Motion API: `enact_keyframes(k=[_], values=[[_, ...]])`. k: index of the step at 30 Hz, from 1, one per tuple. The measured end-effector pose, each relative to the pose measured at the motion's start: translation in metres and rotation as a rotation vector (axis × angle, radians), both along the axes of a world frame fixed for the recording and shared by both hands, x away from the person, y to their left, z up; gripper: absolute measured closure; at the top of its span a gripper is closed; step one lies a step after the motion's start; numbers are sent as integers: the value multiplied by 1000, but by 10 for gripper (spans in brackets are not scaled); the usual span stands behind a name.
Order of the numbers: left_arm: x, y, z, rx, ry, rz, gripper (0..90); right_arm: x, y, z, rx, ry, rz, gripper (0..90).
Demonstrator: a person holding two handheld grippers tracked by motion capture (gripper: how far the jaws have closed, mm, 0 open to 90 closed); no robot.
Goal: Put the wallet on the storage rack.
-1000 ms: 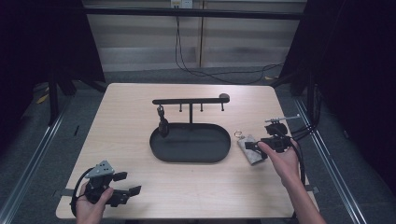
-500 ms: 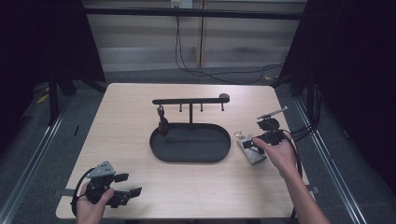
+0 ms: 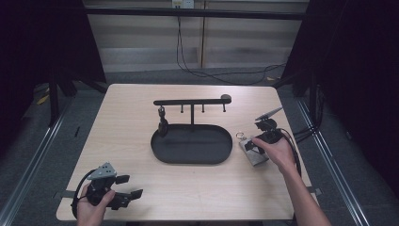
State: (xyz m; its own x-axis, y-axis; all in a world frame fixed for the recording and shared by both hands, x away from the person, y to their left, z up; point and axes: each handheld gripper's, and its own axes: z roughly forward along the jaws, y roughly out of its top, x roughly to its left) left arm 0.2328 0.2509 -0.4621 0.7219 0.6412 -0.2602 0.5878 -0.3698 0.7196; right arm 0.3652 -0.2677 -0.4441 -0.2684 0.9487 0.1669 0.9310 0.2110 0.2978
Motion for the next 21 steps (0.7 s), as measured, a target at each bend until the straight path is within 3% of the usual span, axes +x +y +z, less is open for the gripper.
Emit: enact_keyframes(k=[21], values=[[2,-1,-2,2,14,-1,194,16,10,-28,-113,75,20,261]])
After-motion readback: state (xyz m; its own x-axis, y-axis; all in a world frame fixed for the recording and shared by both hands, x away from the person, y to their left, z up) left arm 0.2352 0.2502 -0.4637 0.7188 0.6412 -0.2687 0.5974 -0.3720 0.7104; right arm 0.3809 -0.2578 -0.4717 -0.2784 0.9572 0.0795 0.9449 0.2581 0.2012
